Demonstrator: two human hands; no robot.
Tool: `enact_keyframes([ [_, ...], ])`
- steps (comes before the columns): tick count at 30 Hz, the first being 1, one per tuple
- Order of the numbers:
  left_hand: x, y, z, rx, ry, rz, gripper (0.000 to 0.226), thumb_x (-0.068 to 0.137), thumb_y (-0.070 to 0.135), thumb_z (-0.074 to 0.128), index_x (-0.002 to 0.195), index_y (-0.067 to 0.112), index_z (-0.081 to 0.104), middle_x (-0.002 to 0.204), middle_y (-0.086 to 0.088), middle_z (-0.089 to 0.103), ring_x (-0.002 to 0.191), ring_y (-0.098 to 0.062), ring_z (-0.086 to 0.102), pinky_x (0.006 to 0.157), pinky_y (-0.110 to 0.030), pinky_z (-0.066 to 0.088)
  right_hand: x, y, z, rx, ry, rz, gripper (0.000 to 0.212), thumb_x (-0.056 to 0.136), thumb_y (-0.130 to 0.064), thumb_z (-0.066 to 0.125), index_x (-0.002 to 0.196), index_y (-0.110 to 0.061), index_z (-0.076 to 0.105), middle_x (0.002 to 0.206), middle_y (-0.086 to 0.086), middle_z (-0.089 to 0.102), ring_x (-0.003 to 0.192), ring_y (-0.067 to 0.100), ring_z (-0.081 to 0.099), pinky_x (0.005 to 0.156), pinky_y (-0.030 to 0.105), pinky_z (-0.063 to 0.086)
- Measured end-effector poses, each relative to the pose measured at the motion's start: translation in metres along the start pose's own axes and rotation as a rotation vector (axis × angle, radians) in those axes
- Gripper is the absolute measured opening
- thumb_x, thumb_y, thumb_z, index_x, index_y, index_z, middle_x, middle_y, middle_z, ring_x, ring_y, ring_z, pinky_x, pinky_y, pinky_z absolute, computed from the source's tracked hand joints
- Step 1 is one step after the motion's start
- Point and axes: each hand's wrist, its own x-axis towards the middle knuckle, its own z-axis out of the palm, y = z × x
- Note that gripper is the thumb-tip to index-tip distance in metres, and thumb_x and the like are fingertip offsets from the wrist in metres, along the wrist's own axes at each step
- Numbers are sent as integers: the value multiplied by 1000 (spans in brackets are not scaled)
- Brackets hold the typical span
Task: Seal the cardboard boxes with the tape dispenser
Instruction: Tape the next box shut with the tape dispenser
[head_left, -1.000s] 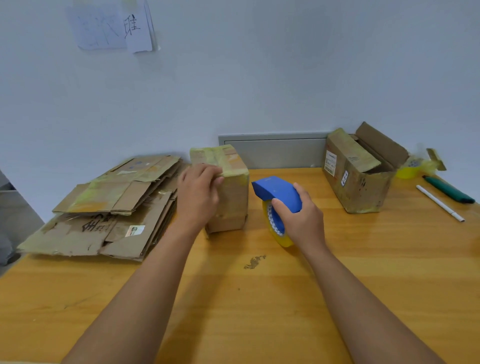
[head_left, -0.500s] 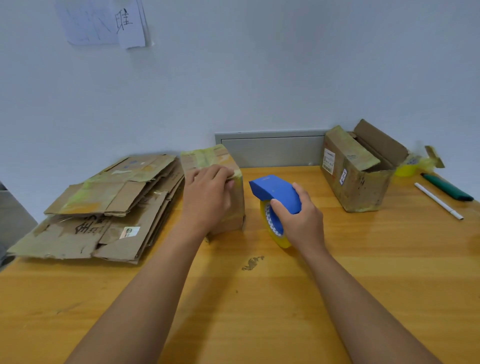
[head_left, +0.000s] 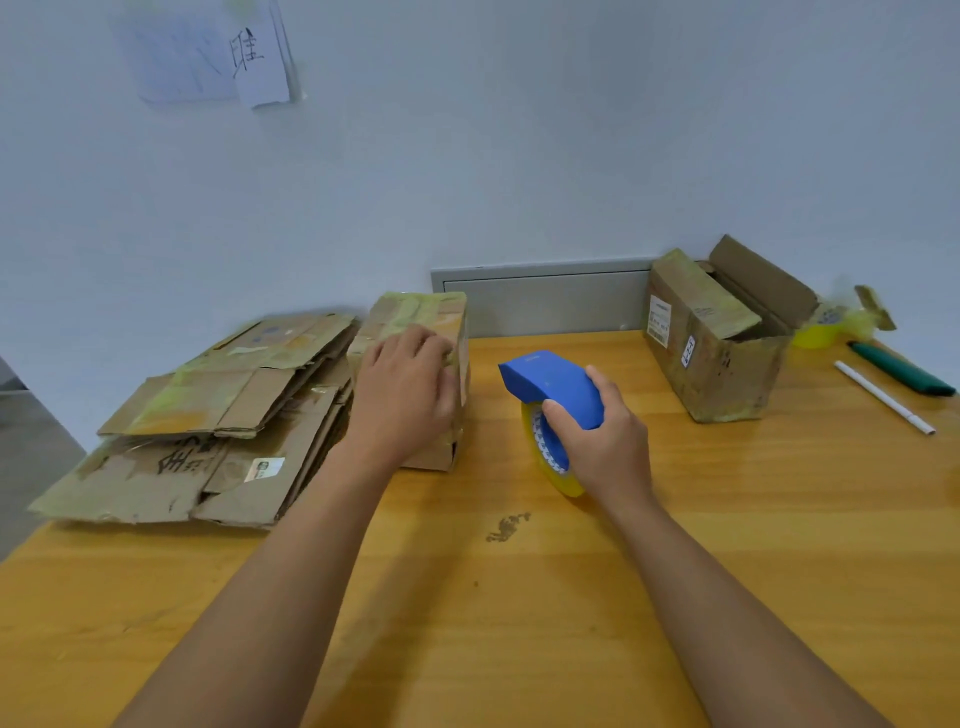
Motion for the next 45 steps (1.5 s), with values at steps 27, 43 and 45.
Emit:
enact_keyframes([
  [27, 27, -16, 38, -214, 40, 21, 15, 98, 34, 52, 105, 27, 63, 110, 9, 58, 108, -19, 53, 96, -31, 18, 9, 9, 4, 44, 151, 43, 74, 86, -53, 70, 149, -29, 39, 140, -5, 53, 123, 17, 50, 88, 28, 39],
  [43, 29, -2, 16, -187, 21, -50, 32, 99, 39, 47, 109, 12, 60, 108, -2, 66, 103, -24, 57, 89, -34, 40, 4, 17, -1, 44, 128, 35, 73, 87, -55, 68, 149, -33, 36, 135, -4, 54, 111, 12, 48, 81, 27, 38],
  [45, 10, -17, 2, -359, -77, -26, 31, 99, 36, 47, 123, 18, 55, 123, 8, 60, 112, -14, 53, 89, -29, 41, 6, 17, 1, 33, 132, 31, 73, 87, -55, 68, 149, -32, 37, 135, -3, 54, 109, 11, 48, 81, 27, 37],
])
